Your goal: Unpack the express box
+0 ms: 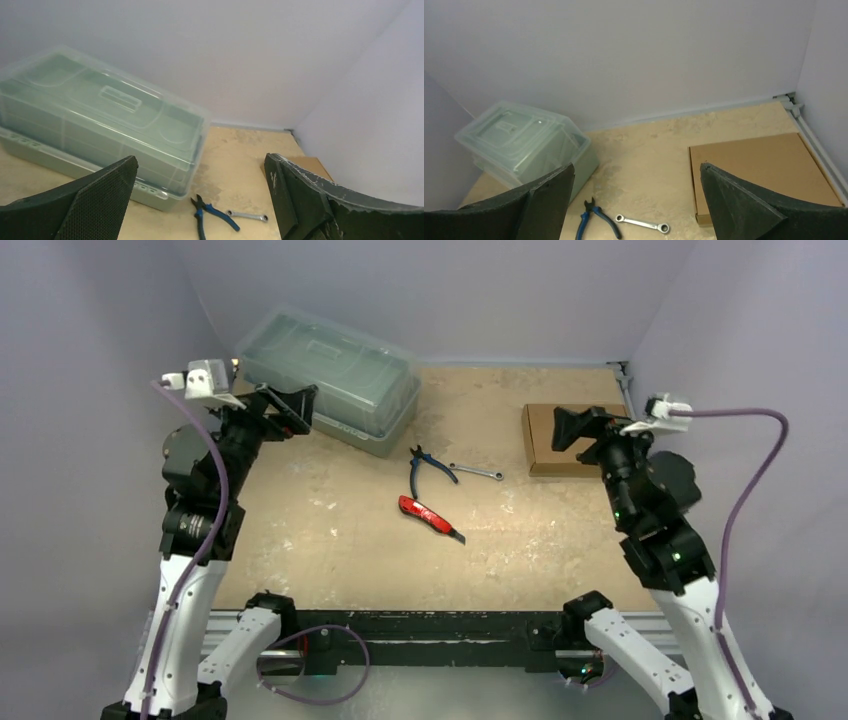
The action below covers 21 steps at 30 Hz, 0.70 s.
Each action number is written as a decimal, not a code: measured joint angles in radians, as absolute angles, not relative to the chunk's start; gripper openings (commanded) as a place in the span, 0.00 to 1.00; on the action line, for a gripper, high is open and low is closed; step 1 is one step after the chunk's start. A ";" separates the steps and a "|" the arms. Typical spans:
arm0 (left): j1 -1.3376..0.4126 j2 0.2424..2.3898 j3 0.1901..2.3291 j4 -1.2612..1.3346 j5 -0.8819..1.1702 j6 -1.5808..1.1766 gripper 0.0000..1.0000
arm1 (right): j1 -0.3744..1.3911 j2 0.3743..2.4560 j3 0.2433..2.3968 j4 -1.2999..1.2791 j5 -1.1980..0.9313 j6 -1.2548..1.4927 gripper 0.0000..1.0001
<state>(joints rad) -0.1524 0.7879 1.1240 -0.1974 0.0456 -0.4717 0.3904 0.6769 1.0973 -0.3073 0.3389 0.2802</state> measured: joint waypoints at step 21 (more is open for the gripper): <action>-0.632 0.957 0.927 -0.186 0.271 -0.528 0.97 | 0.207 1.433 1.136 -0.198 0.183 0.400 0.85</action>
